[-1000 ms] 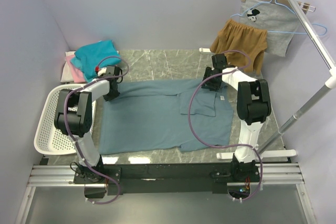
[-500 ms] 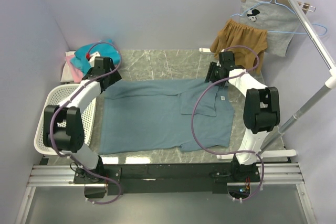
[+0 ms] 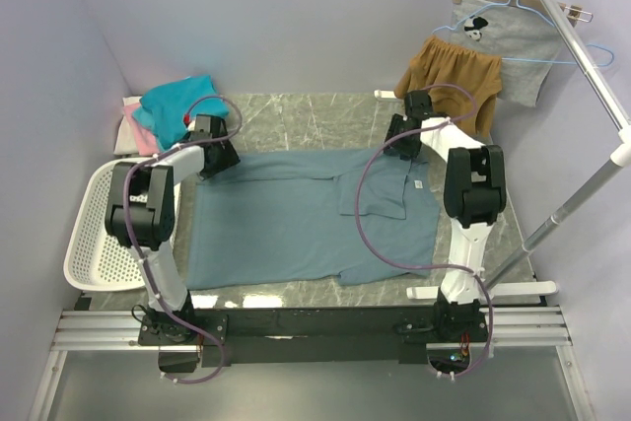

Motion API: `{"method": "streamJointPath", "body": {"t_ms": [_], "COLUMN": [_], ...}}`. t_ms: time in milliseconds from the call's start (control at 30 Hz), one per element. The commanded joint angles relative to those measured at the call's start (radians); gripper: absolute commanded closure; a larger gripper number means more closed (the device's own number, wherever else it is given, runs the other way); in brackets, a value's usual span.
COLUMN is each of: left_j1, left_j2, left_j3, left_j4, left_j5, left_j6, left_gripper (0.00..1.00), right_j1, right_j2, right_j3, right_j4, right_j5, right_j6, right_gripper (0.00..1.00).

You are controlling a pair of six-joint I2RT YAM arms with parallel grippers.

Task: Fold and stack the t-shirts
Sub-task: Fold the flattened tshirt in 1/3 of the way

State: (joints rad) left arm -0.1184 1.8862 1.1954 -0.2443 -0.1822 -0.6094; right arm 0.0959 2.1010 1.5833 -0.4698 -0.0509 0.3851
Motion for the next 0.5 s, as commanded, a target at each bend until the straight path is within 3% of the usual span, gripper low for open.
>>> {"method": "streamJointPath", "body": {"t_ms": [0,467], "left_j1": [0.000,0.002], "left_j2": [0.057,0.321], "left_j3": [0.078,0.403], "left_j4": [0.025,-0.056], "left_j5": [-0.022,0.055], "left_j6": [0.023,0.073], "left_gripper": [0.25,0.25], "right_j1": [-0.015,-0.042], "right_j2": [0.028,0.330], "right_j3": [0.086,0.559], "right_j4": [-0.087,-0.280], "right_j5": [0.071,0.106], "right_j6": [0.021,-0.043], "right_gripper": [0.38,0.37]}}
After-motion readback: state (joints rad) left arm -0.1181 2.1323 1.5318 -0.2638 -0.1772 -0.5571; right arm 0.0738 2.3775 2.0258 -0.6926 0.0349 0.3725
